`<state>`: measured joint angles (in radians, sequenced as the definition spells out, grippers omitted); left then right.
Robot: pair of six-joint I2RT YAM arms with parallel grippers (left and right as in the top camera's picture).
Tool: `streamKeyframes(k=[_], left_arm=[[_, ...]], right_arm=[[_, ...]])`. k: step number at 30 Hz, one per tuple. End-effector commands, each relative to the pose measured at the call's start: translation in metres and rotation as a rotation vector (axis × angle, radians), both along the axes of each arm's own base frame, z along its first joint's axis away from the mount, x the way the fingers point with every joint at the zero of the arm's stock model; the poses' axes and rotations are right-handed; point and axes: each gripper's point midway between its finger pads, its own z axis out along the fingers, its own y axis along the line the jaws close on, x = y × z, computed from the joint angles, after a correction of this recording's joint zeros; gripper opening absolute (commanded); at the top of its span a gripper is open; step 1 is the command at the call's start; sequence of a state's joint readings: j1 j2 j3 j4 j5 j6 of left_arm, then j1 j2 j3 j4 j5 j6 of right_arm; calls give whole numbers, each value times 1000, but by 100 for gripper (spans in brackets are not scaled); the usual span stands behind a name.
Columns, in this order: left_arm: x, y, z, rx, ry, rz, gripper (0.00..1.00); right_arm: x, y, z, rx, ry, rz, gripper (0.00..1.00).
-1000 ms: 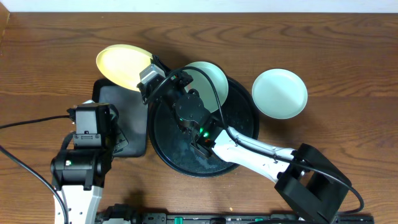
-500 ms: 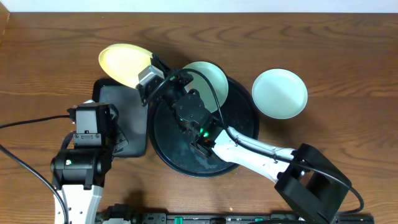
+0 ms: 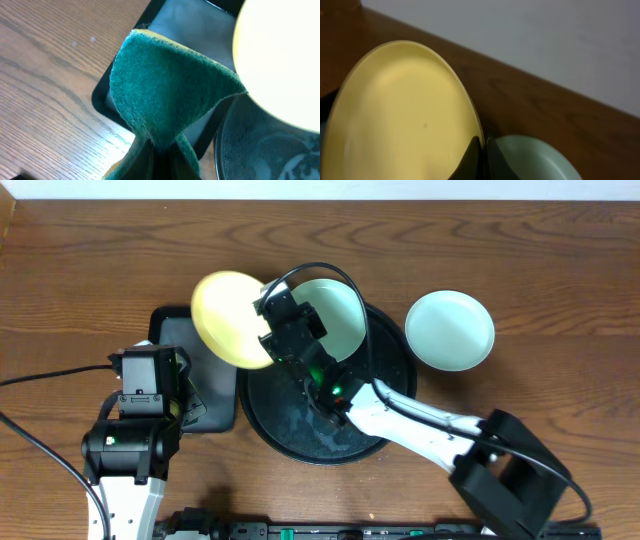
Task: Clean dirty plates on tray and stack at the side
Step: 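Carry the yellow plate right and stack it on the mint plate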
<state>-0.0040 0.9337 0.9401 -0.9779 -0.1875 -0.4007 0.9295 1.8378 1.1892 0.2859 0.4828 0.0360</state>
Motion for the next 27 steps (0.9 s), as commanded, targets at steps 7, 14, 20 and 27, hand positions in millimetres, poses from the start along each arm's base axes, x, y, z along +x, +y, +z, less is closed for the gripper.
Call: streamKeyframes(k=[7, 14, 20, 27], left_arm=[[2, 2, 4, 10, -17, 17, 8], [3, 0, 4, 3, -18, 0, 8], [3, 0, 4, 3, -18, 0, 7], [3, 0, 5, 3, -20, 0, 7]], right_arm=[[-4, -112, 89, 88, 96, -136, 1], [-2, -249, 75, 81, 302, -372, 1], [-5, -353, 39, 133, 488, -604, 1], [-13, -427, -6, 192, 622, -809, 1]])
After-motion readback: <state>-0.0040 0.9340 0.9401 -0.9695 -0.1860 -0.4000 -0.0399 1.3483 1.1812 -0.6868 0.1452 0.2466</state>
